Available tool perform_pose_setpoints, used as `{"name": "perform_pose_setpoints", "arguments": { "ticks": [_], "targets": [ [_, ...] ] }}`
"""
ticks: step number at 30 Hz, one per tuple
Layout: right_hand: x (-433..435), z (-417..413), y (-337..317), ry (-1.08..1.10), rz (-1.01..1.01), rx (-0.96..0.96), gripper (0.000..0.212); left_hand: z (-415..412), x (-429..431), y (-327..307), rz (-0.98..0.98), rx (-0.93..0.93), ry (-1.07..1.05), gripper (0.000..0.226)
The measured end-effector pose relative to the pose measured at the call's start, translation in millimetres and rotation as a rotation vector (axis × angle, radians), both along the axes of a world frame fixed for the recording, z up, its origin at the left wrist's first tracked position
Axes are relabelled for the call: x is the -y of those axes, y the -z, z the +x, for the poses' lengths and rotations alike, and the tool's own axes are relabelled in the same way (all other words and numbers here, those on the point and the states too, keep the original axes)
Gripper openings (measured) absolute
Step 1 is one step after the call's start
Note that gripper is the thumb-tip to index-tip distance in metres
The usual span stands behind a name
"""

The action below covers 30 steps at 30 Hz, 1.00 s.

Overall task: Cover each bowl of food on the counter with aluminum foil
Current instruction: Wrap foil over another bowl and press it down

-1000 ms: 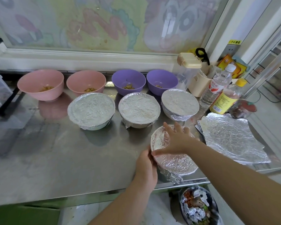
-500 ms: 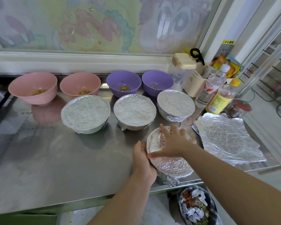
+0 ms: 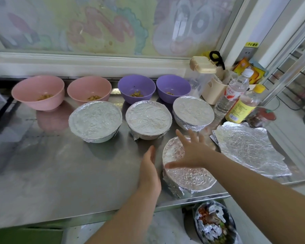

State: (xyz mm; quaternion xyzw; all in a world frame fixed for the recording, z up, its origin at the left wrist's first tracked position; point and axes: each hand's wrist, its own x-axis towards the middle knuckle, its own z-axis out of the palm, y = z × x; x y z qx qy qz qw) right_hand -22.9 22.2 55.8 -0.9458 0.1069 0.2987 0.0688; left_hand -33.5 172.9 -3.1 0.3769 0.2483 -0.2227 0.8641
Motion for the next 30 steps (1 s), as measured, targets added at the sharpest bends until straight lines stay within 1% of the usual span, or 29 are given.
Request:
{"name": "perform_pose_setpoints", "arguments": {
  "ticks": [2, 4, 6, 7, 11, 14, 15, 17, 19, 21, 22, 24, 26, 28, 30],
  "targets": [
    [-2.5, -1.5, 5.2, -0.033, 0.026, -0.024, 0.153, -14.0, 5.8, 12.6, 0.041, -0.012, 0.021, 0.029],
    [-2.8, -1.1, 4.8, -0.025, 0.031, -0.024, 0.155, -24.2, 16.8, 23.3, 0.075, -0.026, 0.006, 0.045],
    [-2.7, -1.1, 5.8, -0.015, 0.031, -0.02, 0.155, -29.0, 27.5, 22.2, 0.025, -0.03, 0.026, 0.062],
    [-1.9, -0.6, 8.0, -0.006, 0.037, -0.016, 0.154, -30.6, 31.2, 18.8, -0.003, -0.043, 0.016, 0.066],
    [-2.5, -1.3, 12.2, 0.027, 0.026, 0.011, 0.156, -29.2, 32.6, 14.8, -0.018, -0.111, 0.002, 0.075],
    [-7.2, -1.8, 17.3, 0.099, 0.009, 0.022, 0.166, -21.8, 30.3, 11.6, 0.006, -0.143, 0.004, 0.076],
    [-9.1, -1.2, 19.1, 0.132, -0.006, 0.022, 0.168, -18.1, 28.7, 7.9, 0.002, -0.147, 0.007, 0.072],
    [-8.7, 2.1, 18.5, 0.198, -0.017, 0.01, 0.169, -9.7, 26.2, -1.5, 0.001, -0.145, -0.006, 0.052],
    [-5.5, 4.9, 9.4, 0.223, -0.01, -0.031, 0.16, -0.2, 21.6, -1.7, -0.004, -0.107, 0.01, 0.044],
    [-0.8, 5.6, 3.1, 0.186, -0.018, -0.047, 0.148, 5.1, 13.5, -0.8, 0.016, -0.058, 0.048, 0.043],
    [1.2, 5.6, 2.4, 0.152, -0.016, -0.034, 0.149, 5.8, 8.5, 2.1, 0.035, -0.024, 0.079, 0.041],
    [2.7, 6.4, 7.9, 0.055, 0.006, 0.018, 0.155, 4.9, -0.7, 11.1, 0.146, 0.027, 0.121, 0.035],
    [1.8, 6.0, 16.0, -0.038, 0.038, 0.033, 0.154, -0.3, -10.0, 24.6, 0.323, 0.116, 0.198, 0.042],
    [1.5, 5.4, 17.5, -0.078, 0.039, 0.007, 0.151, -10.7, -20.5, 29.7, 0.434, 0.252, 0.339, 0.05],
    [1.1, 4.8, 14.8, -0.081, 0.022, -0.008, 0.148, -26.2, -28.0, 23.1, 0.544, 0.397, 0.486, 0.045]
  ]
}}
